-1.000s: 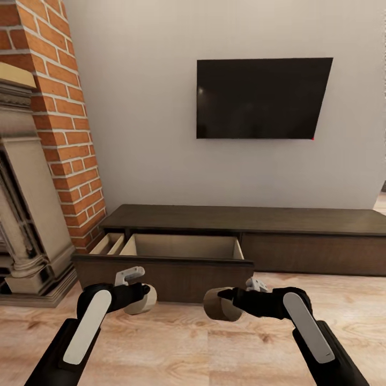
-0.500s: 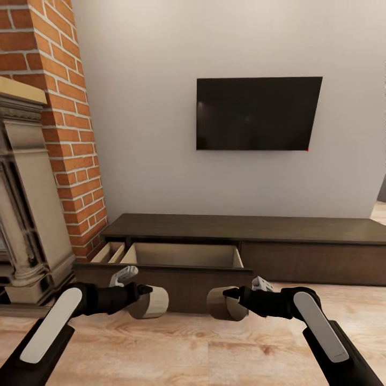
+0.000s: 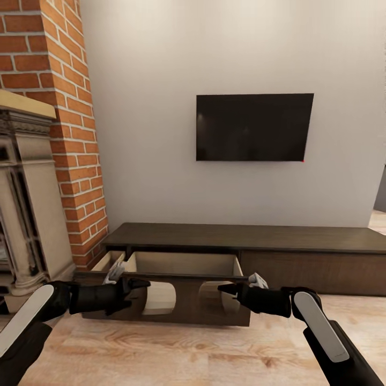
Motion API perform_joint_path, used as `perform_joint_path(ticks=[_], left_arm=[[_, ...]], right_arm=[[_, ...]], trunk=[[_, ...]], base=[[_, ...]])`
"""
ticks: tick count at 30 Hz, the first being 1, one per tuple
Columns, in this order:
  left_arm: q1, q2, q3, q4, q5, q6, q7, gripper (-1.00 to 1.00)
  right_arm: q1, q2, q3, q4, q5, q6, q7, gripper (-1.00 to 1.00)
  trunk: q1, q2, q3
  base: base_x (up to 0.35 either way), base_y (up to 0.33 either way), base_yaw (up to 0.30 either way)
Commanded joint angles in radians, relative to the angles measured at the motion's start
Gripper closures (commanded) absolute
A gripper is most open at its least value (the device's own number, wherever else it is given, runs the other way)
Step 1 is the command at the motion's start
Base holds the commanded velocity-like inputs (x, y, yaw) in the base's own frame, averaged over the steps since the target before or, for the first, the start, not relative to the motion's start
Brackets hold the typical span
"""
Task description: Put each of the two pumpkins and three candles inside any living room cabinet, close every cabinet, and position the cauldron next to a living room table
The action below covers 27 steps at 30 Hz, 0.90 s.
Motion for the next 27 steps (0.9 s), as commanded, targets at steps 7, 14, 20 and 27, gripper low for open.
perform_joint_path(ticks=[7,14,20,27], left_arm=[[-0.001,0.007,0.001,0.001,0.102,0.000,0.007,1.00],[0.001,0.066,0.043,0.006,0.127,0.000,0.005,1.00],[0.001,0.093,0.063,0.006,0.182,0.000,0.005,1.00],[0.000,0.093,0.065,0.002,0.187,0.000,0.005,1.00]], right_arm=[[-0.001,-0.001,-0.002,0.000,-0.012,0.000,-0.009,1.00],[-0.001,-0.042,-0.010,-0.002,-0.012,-0.002,0.069,1.00],[-0.001,-0.075,-0.077,0.002,-0.007,-0.003,0.171,1.00],[-0.001,-0.075,-0.093,0.010,0.000,-0.004,0.176,1.00]], trunk=[[-0.003,0.001,0.026],[-0.006,0.003,0.053],[-0.009,0.004,0.076],[-0.012,0.006,0.103]], base=[[0.000,0.000,0.000],[0.000,0.000,0.000],[0.000,0.000,0.000],[0.000,0.000,0.000]])
